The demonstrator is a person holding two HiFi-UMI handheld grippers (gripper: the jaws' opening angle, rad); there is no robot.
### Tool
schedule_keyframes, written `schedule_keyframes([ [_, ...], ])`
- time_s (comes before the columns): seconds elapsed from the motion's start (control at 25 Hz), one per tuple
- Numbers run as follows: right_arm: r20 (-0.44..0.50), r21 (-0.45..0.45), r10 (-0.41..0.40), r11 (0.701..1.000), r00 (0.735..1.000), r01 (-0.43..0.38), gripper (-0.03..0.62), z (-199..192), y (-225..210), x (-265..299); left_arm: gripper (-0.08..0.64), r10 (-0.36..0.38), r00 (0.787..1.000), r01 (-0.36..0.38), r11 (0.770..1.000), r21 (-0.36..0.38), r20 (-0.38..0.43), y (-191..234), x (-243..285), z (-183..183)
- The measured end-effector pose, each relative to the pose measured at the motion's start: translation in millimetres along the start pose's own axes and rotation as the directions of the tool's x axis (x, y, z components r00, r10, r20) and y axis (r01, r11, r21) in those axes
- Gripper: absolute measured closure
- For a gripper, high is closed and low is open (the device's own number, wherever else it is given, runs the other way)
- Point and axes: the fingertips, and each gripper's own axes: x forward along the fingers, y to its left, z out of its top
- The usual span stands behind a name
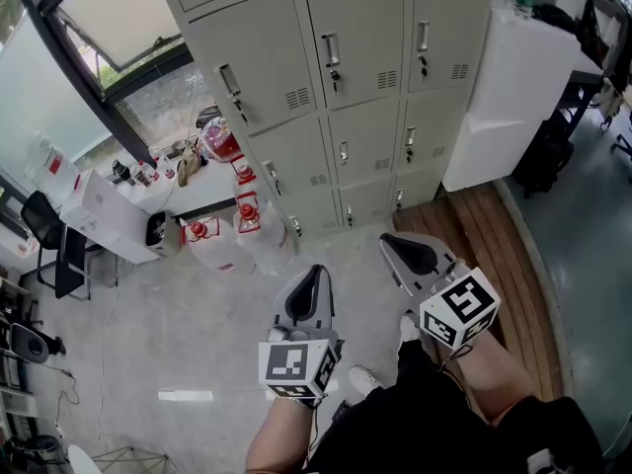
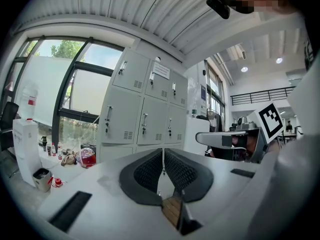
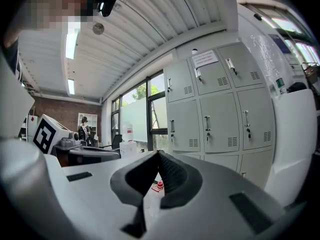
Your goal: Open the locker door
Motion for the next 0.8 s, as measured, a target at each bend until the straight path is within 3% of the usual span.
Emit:
schedule_keyframes([
  [0.36,0.008,0.001,-0.002,1.000,1.000,0.002,0.538,6.4,-26.1,8.2,0.535,0.011,1.000,-0.011,1.000,-0.008,-0.006,-3.5,22.0,3.4],
  [0.8,0.018,0.034,0.020,0.999,1.000,-0.021,0.538,13.3,-90.4,32.9,0.535,0.046,0.998,-0.046,0.999,0.002,-0.030,-6.0,83.2,8.6],
])
